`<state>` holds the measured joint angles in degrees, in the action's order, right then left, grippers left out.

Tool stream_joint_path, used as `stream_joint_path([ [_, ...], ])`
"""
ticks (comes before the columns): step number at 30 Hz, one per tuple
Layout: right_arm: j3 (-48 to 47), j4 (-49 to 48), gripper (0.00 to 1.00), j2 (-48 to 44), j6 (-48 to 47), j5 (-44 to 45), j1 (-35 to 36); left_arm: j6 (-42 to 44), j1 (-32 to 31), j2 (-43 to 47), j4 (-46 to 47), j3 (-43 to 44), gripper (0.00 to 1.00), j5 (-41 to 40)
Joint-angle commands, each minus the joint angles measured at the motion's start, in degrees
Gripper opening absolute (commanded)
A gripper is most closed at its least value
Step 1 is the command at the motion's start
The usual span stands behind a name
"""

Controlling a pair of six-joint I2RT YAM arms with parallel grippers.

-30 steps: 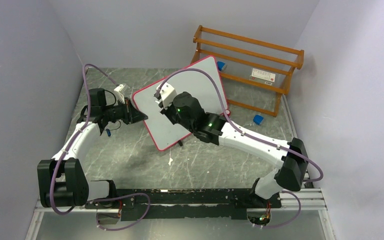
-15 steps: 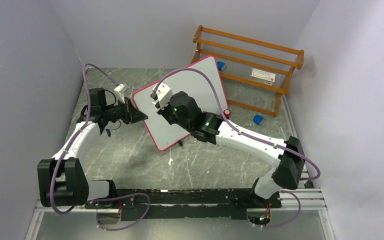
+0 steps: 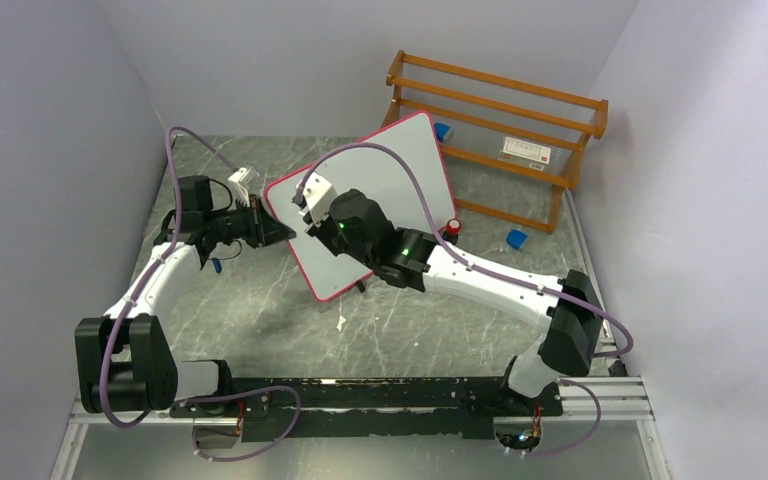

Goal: Write a sentence on the whiteboard

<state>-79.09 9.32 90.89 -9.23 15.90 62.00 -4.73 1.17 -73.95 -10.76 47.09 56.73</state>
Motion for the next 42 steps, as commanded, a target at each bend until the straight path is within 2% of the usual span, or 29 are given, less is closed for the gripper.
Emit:
stream_joint_path([
  [1,-1.90,-2.53,0.00,0.09,-0.35,0.82,0.67,4.03,-0.82,-1.27,-0.72,0.46,0.05,-4.13],
  [15,-1.16,-4.24,0.00,2.10,-0.67,3.47,0.70,4.03,-0.87,-1.12,-0.66,0.46,0.05,-3.85],
  [42,1.41,-0.19,0.00,1.75,-0.61,6.93,0.69,4.03,-0.86,-1.35,-0.51,0.37,0.05,-3.60],
])
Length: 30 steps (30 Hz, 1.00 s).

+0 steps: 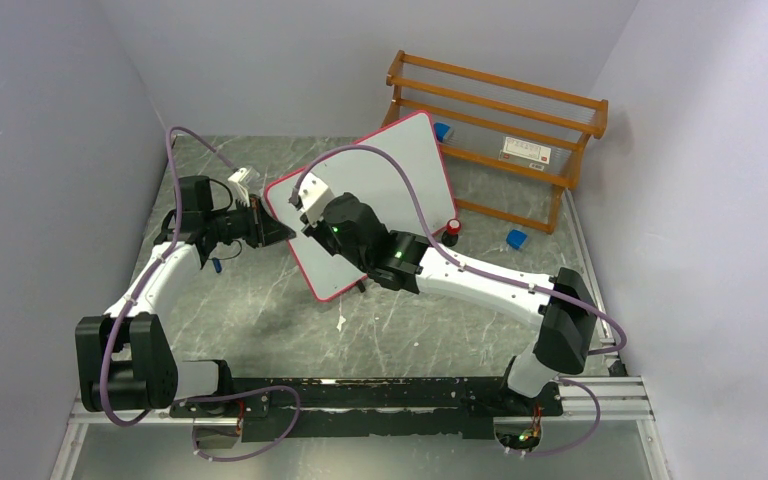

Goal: Write a sentence on the whiteboard

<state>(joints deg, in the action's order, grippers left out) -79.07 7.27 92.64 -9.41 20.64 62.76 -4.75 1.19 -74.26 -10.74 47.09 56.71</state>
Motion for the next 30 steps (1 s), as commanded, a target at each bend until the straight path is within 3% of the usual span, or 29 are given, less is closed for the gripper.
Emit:
stream_joint_path([
  [1,1.57,1.94,0.00,-0.08,-0.43,2.32,-0.07,4.05,-0.87,-1.02,-0.57,0.37,0.05,-3.63],
  [30,4.53,2.76,0.00,-2.16,0.36,3.17,-0.05,4.05,-0.92,-1.46,-0.71,0.37,0.05,-3.78],
])
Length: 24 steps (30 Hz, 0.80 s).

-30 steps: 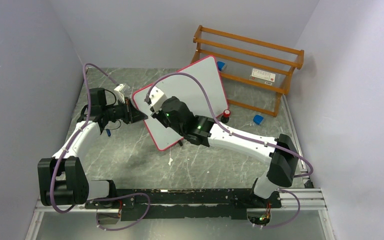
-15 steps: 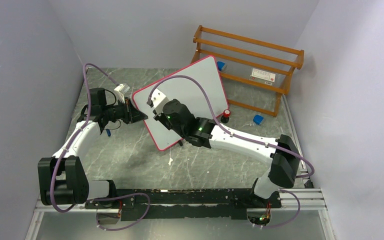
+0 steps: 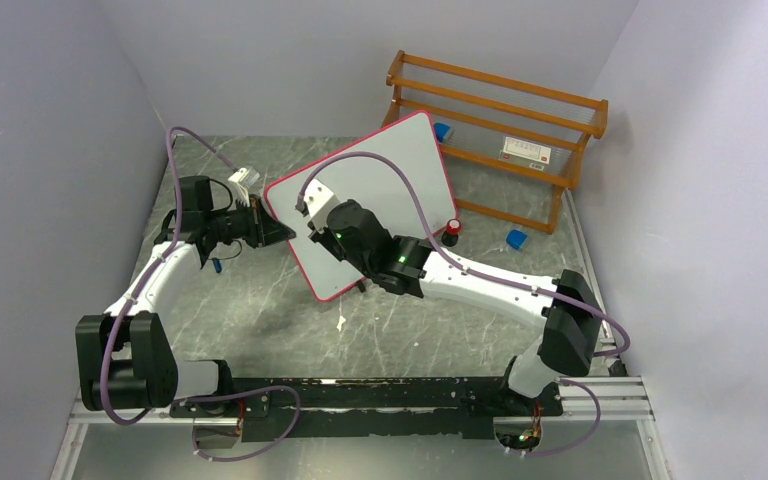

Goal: Write a sentence on the whiteboard

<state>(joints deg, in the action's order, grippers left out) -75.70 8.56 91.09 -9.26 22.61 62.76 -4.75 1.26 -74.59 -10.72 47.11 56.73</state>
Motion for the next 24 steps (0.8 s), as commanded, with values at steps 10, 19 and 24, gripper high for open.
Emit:
stream_joint_path([
  [10,0.64,0.69,0.00,-0.40,-0.15,0.75,-0.07,4.05,-0.92,-1.34,-0.86,0.43,0.05,-3.92],
  [19,0.29,0.59,0.00,-0.28,-0.17,0.42,-0.09,4.05,-0.98,-1.44,-0.92,0.41,0.05,-3.91],
  [24,0.25,0.53,0.00,-0.59,-0.02,0.07,-0.07,4.05,-0.95,-1.44,-0.97,0.51,0.05,-4.10],
])
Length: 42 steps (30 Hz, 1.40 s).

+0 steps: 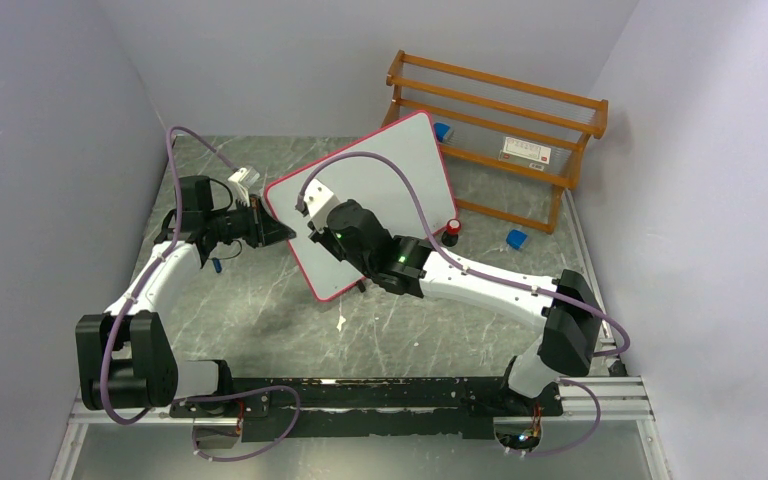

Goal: Write a sentence on the whiteboard

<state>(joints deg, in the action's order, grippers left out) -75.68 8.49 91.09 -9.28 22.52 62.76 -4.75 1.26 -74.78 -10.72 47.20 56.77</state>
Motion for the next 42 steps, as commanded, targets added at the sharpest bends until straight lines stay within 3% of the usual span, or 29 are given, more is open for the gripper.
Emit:
stream_joint_path([
  [1,0.33,0.38,0.00,-0.92,0.11,0.03,-0.07,4.05,-0.95,-1.30,-0.97,0.37,0.05,-4.13],
  [12,0.90,-2.24,0.00,-3.89,0.03,0.87,-0.06,4.05,-0.96,-1.41,-1.14,0.38,0.05,-4.57],
  [42,-0.87,-5.94,0.00,0.05,0.86,5.75,-0.66,4.05,-0.94,-1.24,-1.15,0.31,0.05,-4.42],
])
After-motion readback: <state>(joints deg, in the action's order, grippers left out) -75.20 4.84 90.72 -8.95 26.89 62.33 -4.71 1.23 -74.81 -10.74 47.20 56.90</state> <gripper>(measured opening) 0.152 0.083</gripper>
